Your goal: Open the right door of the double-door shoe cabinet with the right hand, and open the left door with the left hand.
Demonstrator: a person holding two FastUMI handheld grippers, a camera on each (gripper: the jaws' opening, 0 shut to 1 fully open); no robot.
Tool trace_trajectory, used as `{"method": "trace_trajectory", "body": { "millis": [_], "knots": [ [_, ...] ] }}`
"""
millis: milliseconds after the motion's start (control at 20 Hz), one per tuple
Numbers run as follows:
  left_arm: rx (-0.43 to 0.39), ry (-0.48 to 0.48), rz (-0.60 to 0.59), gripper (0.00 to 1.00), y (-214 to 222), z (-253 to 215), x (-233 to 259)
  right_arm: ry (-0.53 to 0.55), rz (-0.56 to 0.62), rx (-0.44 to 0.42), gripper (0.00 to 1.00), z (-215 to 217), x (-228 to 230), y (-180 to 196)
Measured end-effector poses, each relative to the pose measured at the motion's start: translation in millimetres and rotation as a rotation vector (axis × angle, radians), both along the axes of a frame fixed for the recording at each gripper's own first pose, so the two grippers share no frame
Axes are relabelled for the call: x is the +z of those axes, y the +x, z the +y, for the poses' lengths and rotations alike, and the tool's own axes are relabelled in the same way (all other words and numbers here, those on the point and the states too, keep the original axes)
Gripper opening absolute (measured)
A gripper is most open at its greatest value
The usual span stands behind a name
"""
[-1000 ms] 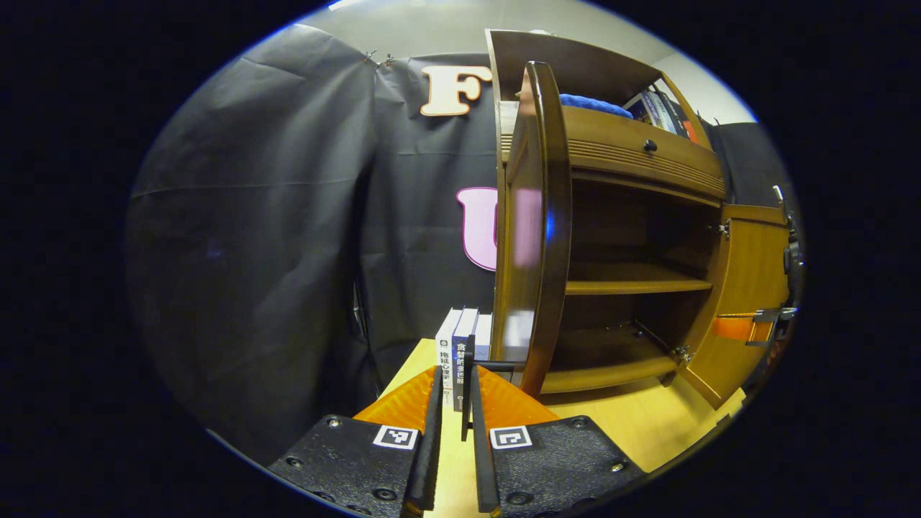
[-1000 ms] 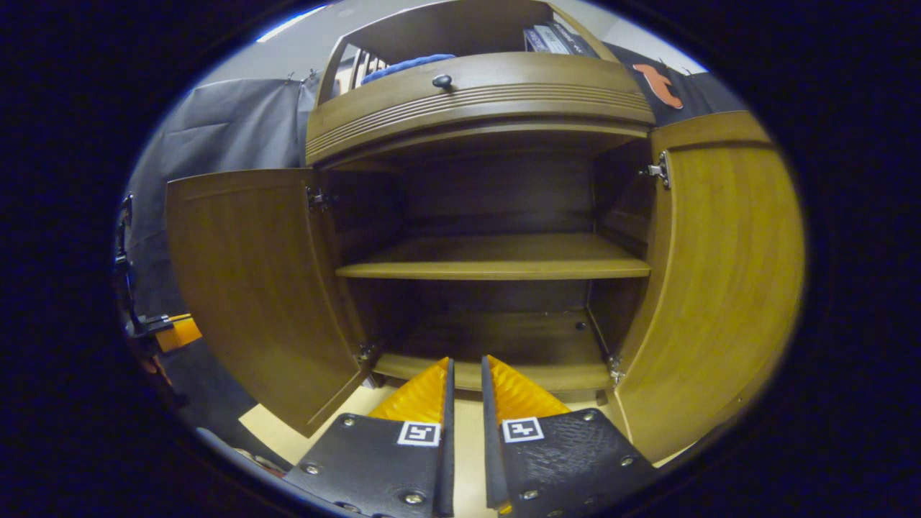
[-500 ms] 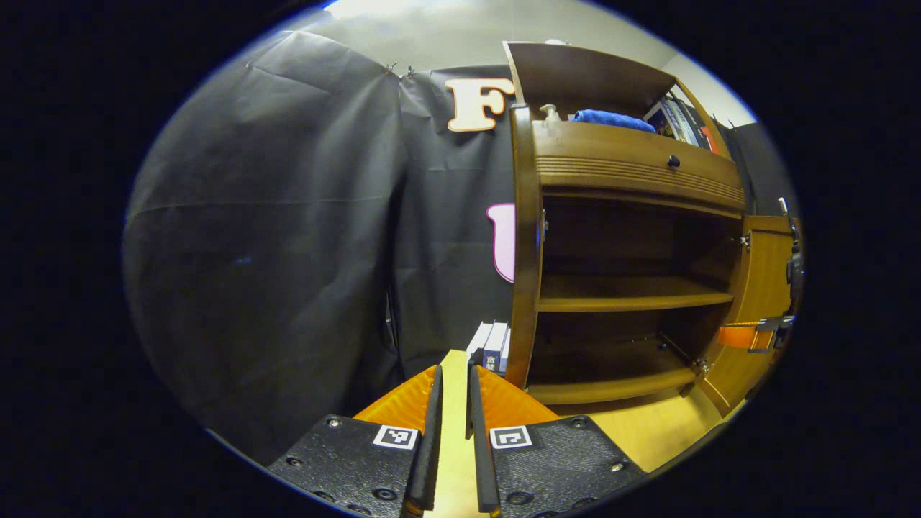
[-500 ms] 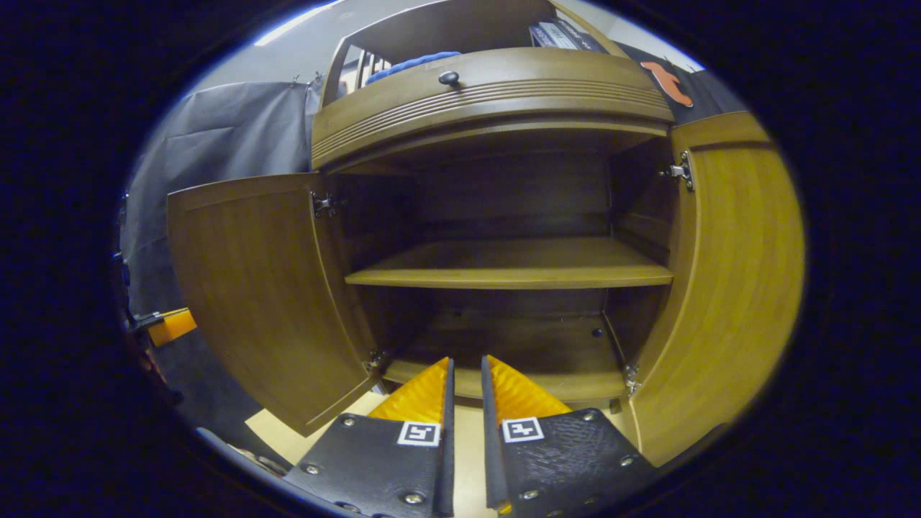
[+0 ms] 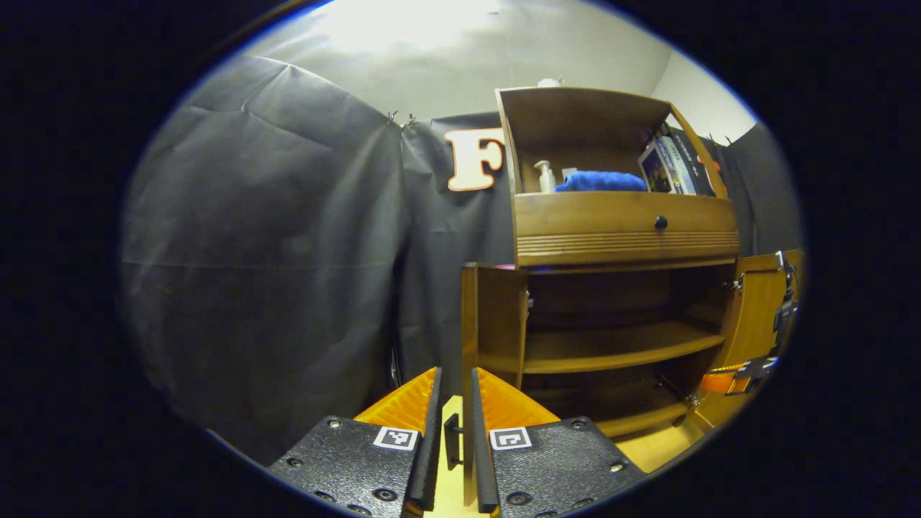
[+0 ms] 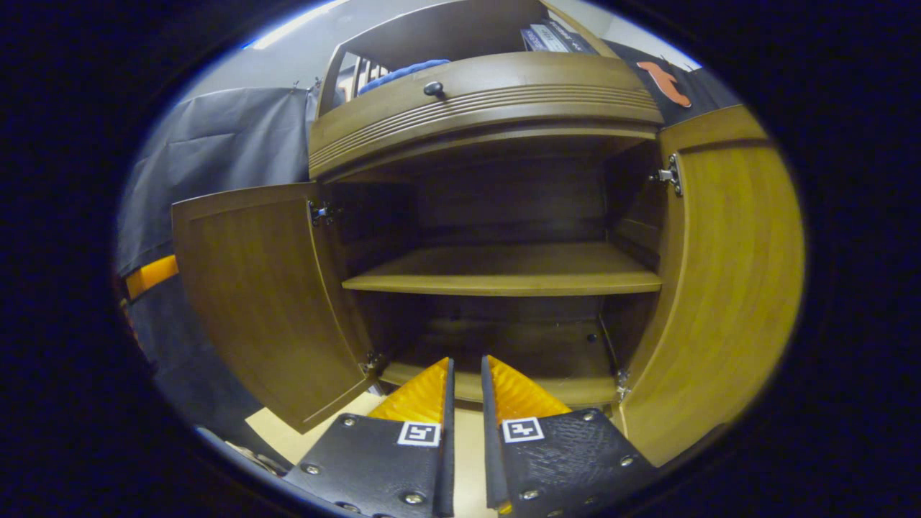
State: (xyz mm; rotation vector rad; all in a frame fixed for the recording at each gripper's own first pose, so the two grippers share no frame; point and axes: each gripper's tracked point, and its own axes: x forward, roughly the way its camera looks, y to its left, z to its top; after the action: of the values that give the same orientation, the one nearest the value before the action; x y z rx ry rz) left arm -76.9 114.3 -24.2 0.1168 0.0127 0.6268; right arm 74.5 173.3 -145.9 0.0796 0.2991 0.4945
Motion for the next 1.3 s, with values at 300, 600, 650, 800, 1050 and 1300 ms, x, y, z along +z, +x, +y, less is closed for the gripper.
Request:
{"method": "trace_trajectory", "body": {
  "millis": [300,600,650,800,1050,1300],
  "knots": [
    [-0.087,-0.003,-0.009,0.22,30,-42,5,0.015,-0.055,-0.041,0.17,-28,29,2],
    [-0.187,-0.057,-0.007,0.15,61,-71,-7,0.029,-0.117,-0.105,0.17,-59,61,-5],
    [-0.202,-0.061,-0.005,0.15,67,-76,-9,0.028,-0.126,-0.117,0.17,-64,65,-7],
    [-0.255,-0.070,0.003,0.15,85,-90,-15,0.027,-0.149,-0.151,0.17,-75,78,-12],
    [-0.347,-0.080,0.006,0.23,110,-111,-19,0.018,-0.188,-0.206,0.17,-90,94,-20],
    [-0.421,-0.094,0.016,0.23,131,-124,-25,0.018,-0.216,-0.252,0.17,-97,107,-31]
  ]
}}
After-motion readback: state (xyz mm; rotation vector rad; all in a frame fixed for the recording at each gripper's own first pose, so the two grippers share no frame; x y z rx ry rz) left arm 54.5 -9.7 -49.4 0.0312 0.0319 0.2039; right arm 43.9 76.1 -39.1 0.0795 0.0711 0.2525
